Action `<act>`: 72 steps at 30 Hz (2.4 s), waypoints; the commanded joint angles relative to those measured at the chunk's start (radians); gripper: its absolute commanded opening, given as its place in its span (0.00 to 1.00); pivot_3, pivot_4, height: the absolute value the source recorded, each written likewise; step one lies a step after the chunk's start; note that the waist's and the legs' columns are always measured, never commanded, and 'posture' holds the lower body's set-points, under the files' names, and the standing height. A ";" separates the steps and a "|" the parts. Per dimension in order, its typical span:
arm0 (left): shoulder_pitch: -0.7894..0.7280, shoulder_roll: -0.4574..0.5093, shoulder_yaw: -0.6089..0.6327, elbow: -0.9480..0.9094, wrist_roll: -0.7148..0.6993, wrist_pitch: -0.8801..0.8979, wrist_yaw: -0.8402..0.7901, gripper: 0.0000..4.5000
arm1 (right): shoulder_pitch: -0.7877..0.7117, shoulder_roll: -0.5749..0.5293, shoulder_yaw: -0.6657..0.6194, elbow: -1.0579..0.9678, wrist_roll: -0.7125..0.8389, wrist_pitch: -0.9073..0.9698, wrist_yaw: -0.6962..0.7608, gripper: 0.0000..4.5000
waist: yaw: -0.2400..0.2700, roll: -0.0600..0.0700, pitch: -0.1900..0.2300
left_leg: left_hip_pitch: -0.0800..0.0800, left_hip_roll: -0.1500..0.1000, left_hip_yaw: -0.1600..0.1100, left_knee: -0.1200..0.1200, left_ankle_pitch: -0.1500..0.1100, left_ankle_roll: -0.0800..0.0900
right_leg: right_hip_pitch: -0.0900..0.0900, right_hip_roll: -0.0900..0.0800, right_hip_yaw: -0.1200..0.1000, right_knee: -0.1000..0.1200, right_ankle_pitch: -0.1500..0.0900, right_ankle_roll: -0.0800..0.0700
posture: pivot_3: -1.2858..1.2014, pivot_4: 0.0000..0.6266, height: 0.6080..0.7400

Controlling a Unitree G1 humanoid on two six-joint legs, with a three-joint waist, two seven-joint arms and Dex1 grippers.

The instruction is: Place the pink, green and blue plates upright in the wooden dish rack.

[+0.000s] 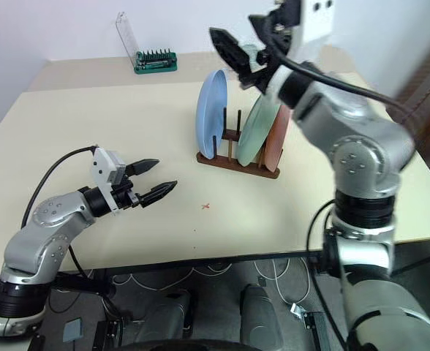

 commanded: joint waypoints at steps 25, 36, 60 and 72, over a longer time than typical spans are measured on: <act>-0.081 -0.020 -0.039 0.081 0.028 -0.045 -0.075 0.89 | 0.464 -0.375 0.128 -0.187 -0.445 -0.058 0.342 0.01 | 0.022 -0.002 0.001 | -0.002 0.000 0.002 0.003 -0.001 0.001 | 0.000 -0.002 0.000 -0.002 -0.002 -0.002 | 0.52 0.24 1.00; -0.062 -0.022 -0.033 0.061 0.026 -0.042 -0.059 0.89 | 0.319 -0.227 0.216 -0.158 -0.503 -0.090 0.358 0.01 | 0.021 -0.002 0.001 | -0.002 0.000 0.002 0.003 -0.001 0.001 | 0.000 -0.002 0.000 -0.002 -0.001 0.000 | 0.52 0.24 1.00; -0.046 0.034 0.035 0.225 0.082 -0.111 -0.065 0.89 | 0.901 -0.320 -0.258 -0.158 -0.401 -0.181 0.619 0.01 | 0.036 -0.002 0.001 | 0.001 0.000 0.004 0.004 -0.001 0.002 | 0.002 -0.002 0.001 -0.001 -0.002 -0.001 | 0.52 0.24 1.00; 0.068 0.080 0.129 0.241 0.121 -0.151 -0.014 0.89 | 0.799 -0.227 -0.185 0.202 -0.490 -0.401 0.576 0.01 | 0.037 -0.002 0.001 | 0.001 0.000 0.004 0.004 -0.001 0.002 | 0.003 -0.002 0.001 -0.001 -0.001 0.000 | 0.52 0.24 1.00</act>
